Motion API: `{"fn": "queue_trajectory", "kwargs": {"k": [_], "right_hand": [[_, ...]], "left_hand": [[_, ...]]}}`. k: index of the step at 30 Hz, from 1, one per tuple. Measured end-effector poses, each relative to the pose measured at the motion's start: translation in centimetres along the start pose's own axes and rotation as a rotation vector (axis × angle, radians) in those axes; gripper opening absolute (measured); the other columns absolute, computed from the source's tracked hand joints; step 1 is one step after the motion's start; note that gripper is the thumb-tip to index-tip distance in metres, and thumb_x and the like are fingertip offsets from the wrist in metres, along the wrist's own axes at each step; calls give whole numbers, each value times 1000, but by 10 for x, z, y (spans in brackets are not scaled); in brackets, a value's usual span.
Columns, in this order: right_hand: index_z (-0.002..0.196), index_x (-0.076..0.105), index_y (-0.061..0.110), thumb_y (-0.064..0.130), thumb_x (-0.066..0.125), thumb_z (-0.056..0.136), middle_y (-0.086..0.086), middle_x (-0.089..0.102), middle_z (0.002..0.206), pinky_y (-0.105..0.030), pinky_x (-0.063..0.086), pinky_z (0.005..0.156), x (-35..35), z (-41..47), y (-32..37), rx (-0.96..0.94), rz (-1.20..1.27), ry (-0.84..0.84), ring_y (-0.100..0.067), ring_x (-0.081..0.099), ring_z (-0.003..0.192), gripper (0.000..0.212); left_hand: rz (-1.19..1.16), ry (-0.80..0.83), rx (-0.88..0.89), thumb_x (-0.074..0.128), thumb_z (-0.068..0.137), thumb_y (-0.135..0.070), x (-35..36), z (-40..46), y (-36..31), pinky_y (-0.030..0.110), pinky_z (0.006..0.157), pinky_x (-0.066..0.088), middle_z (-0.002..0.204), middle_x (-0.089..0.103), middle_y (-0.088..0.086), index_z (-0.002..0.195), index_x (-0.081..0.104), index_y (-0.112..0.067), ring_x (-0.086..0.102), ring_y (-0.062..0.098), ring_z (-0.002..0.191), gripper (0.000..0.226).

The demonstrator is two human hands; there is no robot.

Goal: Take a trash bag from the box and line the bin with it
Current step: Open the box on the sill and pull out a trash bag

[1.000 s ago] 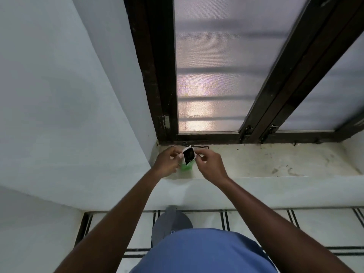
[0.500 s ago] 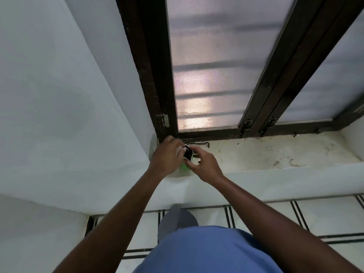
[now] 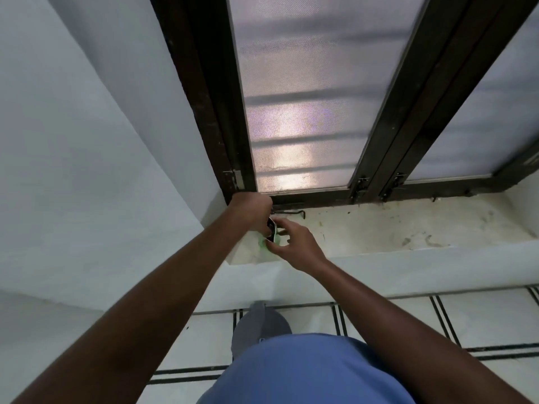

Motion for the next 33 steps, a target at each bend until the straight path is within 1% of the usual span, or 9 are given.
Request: {"fn": "queue_trajectory", "kwargs": {"k": [7, 11, 13, 18, 23, 25, 29, 31, 33], "right_hand": [[152, 61, 37, 47, 87, 90, 12, 76, 139, -44, 62, 100, 7, 6, -20, 47, -34, 17, -15, 71, 122, 67], [144, 63, 34, 38, 89, 90, 9, 78, 130, -48, 64, 99, 15, 8, -39, 109, 8, 51, -19, 73, 116, 59], [142, 65, 32, 33, 92, 89, 7, 78, 128, -45, 64, 98, 14, 13, -37, 99, -10, 50, -18, 72, 114, 60], [148, 63, 29, 38, 92, 81, -1, 68, 133, -46, 57, 101, 0, 23, -43, 73, -135, 21, -22, 62, 120, 73], [155, 60, 36, 50, 85, 84, -6, 57, 136, -44, 37, 106, -8, 38, -41, 59, -498, 50, -30, 48, 134, 77], [166, 45, 35, 56, 85, 85, -9, 51, 145, -46, 34, 111, -3, 44, -33, 83, -517, 80, -33, 43, 141, 93], [175, 15, 27, 77, 91, 67, -1, 37, 164, -46, 35, 120, -12, 45, 6, 75, -215, 12, -25, 32, 150, 142], [171, 27, 38, 68, 98, 67, 9, 48, 162, -42, 46, 118, -17, 36, 33, 3, 55, 6, -14, 43, 148, 130], [152, 55, 43, 54, 100, 76, 17, 68, 142, -40, 61, 107, -18, 26, 49, -35, 270, 35, -7, 65, 130, 89]], "left_hand": [[-105, 80, -34, 88, 78, -49, 2, 3, -8, 27, 54, 44, 69, 62, -5, 75, 62, -21, 58, 13, 59, 39], [-172, 45, -49, 89, 77, -43, 10, -2, -16, 29, 59, 56, 78, 69, -4, 88, 68, -22, 65, 13, 67, 32], [-242, 25, -73, 89, 75, -42, 14, -5, -12, 29, 57, 54, 74, 69, -4, 81, 66, -24, 65, 13, 65, 29], [-441, -161, -115, 83, 65, -47, -14, -24, 21, 24, 48, 34, 50, 55, -3, 51, 58, -19, 55, 16, 48, 40], [-472, -357, -144, 86, 67, -37, -81, -59, 48, 30, 44, 39, 47, 52, 5, 53, 59, -10, 51, 22, 43, 41], [-462, -393, -156, 87, 67, -33, -98, -69, 54, 28, 45, 36, 46, 48, 4, 52, 58, -8, 47, 20, 41, 41], [-502, -430, -125, 88, 66, -37, -111, -76, 53, 28, 45, 29, 43, 33, -2, 49, 44, -11, 33, 15, 40, 54], [-560, -417, -105, 88, 67, -40, -109, -77, 51, 29, 44, 27, 42, 28, -4, 48, 41, -12, 26, 12, 38, 58], [-645, -365, -118, 86, 69, -46, -98, -73, 52, 31, 44, 30, 43, 35, -1, 49, 51, -8, 30, 13, 38, 56]]}}
Point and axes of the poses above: each hand's wrist, its own z-axis towards the middle knuckle, its own x-axis out of the palm, y = z × x, the point moved 9 cm from there along z, towards the middle knuckle
